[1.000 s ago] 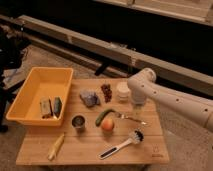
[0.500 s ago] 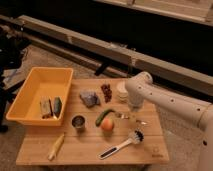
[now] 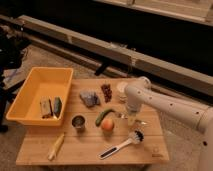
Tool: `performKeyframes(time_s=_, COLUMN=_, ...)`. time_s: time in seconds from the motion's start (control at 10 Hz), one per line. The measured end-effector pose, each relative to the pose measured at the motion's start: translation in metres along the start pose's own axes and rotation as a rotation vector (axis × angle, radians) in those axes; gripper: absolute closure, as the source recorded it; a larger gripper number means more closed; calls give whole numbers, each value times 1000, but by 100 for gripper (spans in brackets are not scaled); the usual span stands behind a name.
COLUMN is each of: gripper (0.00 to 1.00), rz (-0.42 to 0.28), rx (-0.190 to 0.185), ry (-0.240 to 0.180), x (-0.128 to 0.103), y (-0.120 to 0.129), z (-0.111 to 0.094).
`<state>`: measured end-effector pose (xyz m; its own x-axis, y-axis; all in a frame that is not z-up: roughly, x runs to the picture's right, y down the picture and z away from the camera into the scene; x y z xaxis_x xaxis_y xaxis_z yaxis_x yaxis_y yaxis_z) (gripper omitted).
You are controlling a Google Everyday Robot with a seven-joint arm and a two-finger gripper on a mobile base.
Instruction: Place fork in paper cup
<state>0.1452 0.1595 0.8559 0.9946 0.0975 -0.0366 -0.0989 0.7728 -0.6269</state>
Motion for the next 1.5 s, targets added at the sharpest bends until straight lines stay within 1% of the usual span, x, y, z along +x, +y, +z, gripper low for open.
performKeyframes(time_s=0.2, gripper=35, rz=7, rx=-6, ry=-1, x=0, y=1, z=8)
performKeyframes(time_s=0.3, gripper=38, rz=11, rx=-9, ry=0, x=1, y=1, z=12)
performKeyframes(time_s=0.4, gripper=46, rz=13, rx=-9, ry=2, x=2, y=1, z=14)
performKeyframes(time_s=0.5, gripper=58, rz=15, rx=-3, ry=2, x=2, y=0, z=15)
performKeyframes(time_s=0.6, gripper=66, rz=17, rx=-1, ry=2, x=3, y=0, z=16)
performKeyframes(time_s=0.8, gripper=89, rz=29, rx=2, ry=1, x=8, y=1, z=13)
performKeyframes(time_s=0.9, gripper=96, rz=35, rx=10, ry=-5, x=9, y=-1, z=9)
performKeyframes(time_s=1.0, gripper=98, rz=38, rx=15, ry=-8, x=10, y=-2, z=6)
performKeyframes(time_s=1.3, gripper=98, rz=55, rx=43, ry=-13, x=18, y=-10, z=-11)
performKeyframes(time_s=1.5, gripper=98, rz=55, rx=69, ry=-3, x=26, y=-17, z=-31)
